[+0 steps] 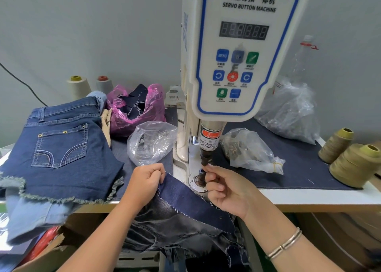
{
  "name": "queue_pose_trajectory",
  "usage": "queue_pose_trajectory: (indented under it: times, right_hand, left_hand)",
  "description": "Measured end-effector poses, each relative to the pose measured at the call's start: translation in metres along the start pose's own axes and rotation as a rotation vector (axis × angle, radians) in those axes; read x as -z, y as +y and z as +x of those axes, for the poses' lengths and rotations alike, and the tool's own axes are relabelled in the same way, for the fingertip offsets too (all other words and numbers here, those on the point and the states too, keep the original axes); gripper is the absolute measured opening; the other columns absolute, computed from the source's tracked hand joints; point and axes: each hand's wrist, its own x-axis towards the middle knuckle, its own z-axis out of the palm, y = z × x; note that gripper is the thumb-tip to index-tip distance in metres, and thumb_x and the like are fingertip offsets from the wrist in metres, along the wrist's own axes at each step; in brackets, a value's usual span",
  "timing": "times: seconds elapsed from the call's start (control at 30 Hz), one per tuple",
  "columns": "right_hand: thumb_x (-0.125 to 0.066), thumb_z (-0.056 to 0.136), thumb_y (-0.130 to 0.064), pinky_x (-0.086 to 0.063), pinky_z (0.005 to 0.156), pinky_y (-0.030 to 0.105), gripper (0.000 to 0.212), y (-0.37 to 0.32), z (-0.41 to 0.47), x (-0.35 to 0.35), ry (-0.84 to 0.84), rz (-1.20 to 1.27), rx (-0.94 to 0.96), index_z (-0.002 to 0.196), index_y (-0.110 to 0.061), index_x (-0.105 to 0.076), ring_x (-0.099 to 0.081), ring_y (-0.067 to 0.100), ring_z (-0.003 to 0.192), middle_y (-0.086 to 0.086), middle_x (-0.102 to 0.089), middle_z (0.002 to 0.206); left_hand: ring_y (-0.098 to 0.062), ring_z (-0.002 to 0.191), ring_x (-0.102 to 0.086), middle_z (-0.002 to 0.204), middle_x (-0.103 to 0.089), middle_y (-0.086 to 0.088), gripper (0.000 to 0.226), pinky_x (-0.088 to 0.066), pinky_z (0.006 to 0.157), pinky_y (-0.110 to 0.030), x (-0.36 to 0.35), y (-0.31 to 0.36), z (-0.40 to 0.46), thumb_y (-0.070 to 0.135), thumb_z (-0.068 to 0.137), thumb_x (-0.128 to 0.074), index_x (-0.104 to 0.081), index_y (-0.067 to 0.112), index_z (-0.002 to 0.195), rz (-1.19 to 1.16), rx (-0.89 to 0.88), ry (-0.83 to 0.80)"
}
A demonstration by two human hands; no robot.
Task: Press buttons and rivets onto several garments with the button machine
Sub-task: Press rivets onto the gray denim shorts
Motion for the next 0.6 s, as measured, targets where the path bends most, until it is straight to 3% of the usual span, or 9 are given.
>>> queue_pose_trajectory:
  times: [0.17, 0.47, 0.6]
  right_hand:
    - [-0.064, 0.071, -0.012, -0.015, 0.033, 0.016, 0.009, 0.0, -0.005, 0.0, -0.002, 0.053, -0.016, 0.067, -0.005, -0.069, -0.026, 0.006, 0.029, -0.005, -0.035, 0.05]
    - [-0.056, 0.079, -0.008, -0.016, 0.03, 0.016, 0.008, 0.004, -0.014, -0.011, 0.017, 0.289, -0.034, 0.079, -0.003, -0.063, -0.026, 0.008, 0.027, -0.004, -0.033, 0.048]
    - [-0.047, 0.094, -0.017, -0.02, 0.027, 0.012, 0.023, 0.027, -0.017, -0.023, 0.092, 0.403, 0.07, 0.081, -0.004, -0.062, -0.028, 0.007, 0.027, -0.002, -0.038, 0.047]
  left_hand:
    - [-0.01, 0.048, -0.044, 0.047, -0.053, -0.003, 0.023, -0.036, 0.052, -0.022, -0.001, 0.0, 0.001, 0.012, 0.066, -0.036, -0.05, 0.019, 0.049, -0.012, 0.015, 0.002]
    - [-0.01, 0.048, -0.045, 0.047, -0.053, -0.002, 0.022, -0.036, 0.052, -0.022, -0.001, 0.0, 0.001, 0.013, 0.066, -0.036, -0.05, 0.018, 0.049, -0.018, 0.022, 0.0]
    - [-0.01, 0.048, -0.045, 0.047, -0.053, 0.0, 0.023, -0.036, 0.052, -0.022, -0.001, -0.001, 0.001, 0.013, 0.065, -0.036, -0.05, 0.02, 0.049, -0.026, 0.025, 0.005]
